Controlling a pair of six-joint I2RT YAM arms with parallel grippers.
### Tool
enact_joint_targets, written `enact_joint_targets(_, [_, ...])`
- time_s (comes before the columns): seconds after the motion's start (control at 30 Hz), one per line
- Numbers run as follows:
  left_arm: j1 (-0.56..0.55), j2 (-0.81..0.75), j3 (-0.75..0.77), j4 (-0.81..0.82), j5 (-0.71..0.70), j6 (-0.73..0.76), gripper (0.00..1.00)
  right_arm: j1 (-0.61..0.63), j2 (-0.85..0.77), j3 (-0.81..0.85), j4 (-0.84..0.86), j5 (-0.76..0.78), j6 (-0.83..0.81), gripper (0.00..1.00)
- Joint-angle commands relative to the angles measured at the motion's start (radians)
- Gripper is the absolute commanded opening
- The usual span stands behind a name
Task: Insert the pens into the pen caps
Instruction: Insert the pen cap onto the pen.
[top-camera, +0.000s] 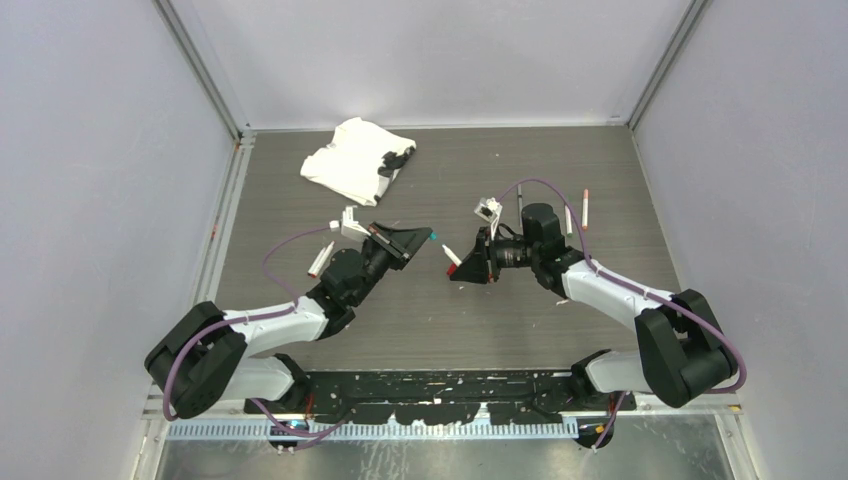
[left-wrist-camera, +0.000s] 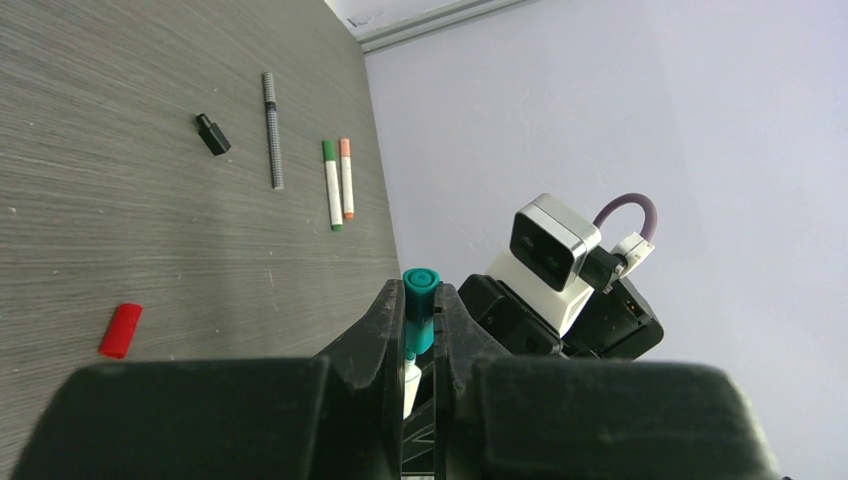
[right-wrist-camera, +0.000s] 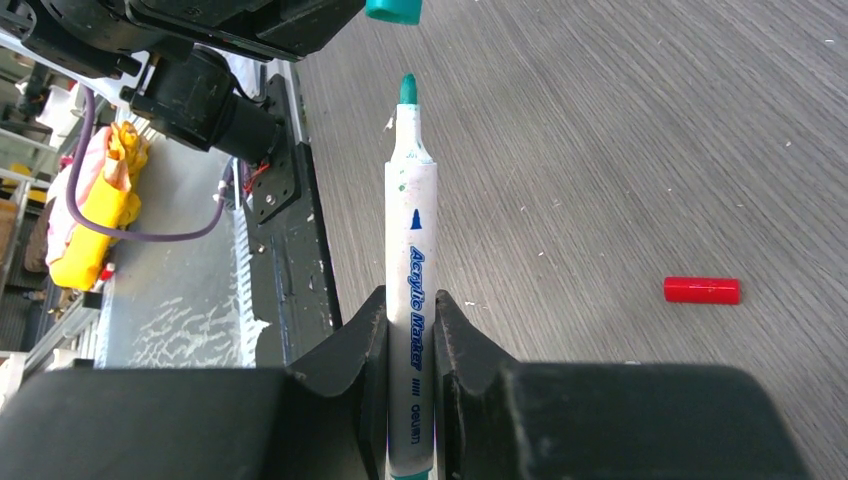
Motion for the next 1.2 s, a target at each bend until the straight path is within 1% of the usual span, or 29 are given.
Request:
enact_joint_targets(0.0, [0.000, 0.004, 0.031, 0.021, 0.001, -0.006, 0.01, 0.004, -0.004, 0.037, 0.018, 0.018, -0.006, 0.01])
enact_joint_targets(0.77, [-0.004, 0.048, 0.044, 0.042, 0.023, -0.015, 0.01, 0.013, 0.016, 0.045, 0.021, 0.007, -0.001, 0.01])
enact_joint_targets(1.17, [-0.005, 0.048, 0.038, 0.045, 0.033, -0.020, 0.01, 0.014, 0.013, 0.049, 0.013, 0.040, -0.001, 0.01])
